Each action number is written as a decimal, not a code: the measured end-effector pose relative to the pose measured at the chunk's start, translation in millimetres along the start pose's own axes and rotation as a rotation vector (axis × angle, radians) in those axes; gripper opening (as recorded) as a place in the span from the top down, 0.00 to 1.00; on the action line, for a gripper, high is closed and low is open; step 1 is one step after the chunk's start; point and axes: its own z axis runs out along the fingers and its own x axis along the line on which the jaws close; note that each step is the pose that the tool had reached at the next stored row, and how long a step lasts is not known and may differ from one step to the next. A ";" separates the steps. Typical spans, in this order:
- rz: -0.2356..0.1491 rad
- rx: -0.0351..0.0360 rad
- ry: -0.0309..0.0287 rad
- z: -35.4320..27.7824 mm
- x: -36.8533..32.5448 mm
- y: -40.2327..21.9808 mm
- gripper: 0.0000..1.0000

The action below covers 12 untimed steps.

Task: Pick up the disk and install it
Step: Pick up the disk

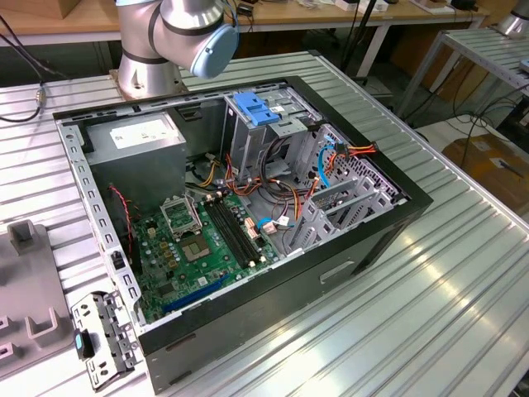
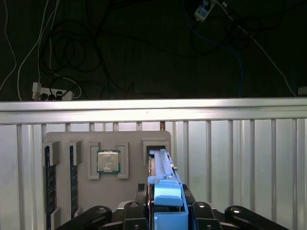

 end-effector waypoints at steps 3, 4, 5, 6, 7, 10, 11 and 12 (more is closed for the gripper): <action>0.000 0.0002 0.0000 -2.4 -0.1 0.0 0.63; 0.000 0.0001 0.0000 -3.0 -0.1 0.0 0.63; 0.000 0.0000 0.0000 -3.7 -0.1 0.0 0.63; 0.000 0.0000 0.0000 -4.6 -0.1 0.0 0.63; 0.000 0.0000 0.0000 -5.3 -0.2 -0.1 0.63; 0.000 0.0000 0.0000 -7.3 -0.2 0.0 0.63; 0.000 0.0000 0.0000 -7.9 -0.3 -0.1 0.63; 0.000 0.0002 -0.0001 -8.4 -0.3 0.0 0.63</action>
